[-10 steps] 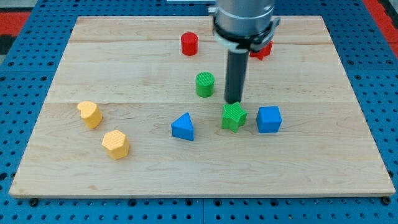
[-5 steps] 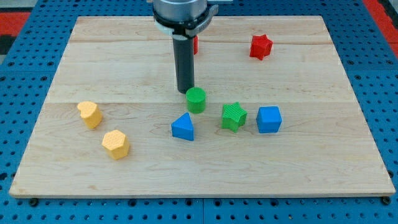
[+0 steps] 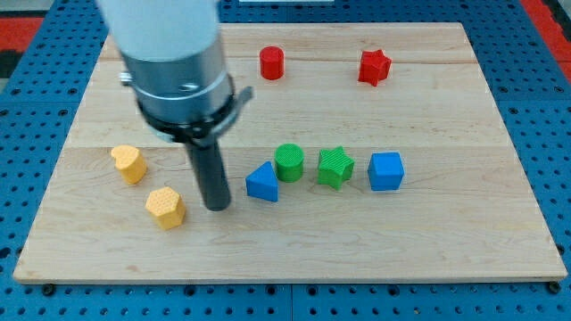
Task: Push the green circle and triangle together
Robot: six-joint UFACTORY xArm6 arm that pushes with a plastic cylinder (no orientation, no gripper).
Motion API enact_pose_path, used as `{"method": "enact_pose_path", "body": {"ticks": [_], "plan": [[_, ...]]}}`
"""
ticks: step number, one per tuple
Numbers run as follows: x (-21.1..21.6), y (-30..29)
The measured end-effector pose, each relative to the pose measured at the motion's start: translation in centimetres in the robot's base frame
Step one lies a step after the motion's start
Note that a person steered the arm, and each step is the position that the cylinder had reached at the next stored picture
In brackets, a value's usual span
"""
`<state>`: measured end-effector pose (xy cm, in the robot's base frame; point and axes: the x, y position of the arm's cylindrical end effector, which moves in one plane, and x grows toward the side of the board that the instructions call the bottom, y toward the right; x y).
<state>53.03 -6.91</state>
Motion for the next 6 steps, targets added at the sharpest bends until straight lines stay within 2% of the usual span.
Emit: {"method": "enact_pose_path", "body": {"ticks": [2, 3, 4, 5, 6], "plan": [[-1.2, 6.8], [-1.2, 7.5], [4.9, 3.1], [5.0, -3.7], [2.9, -8.1]]}}
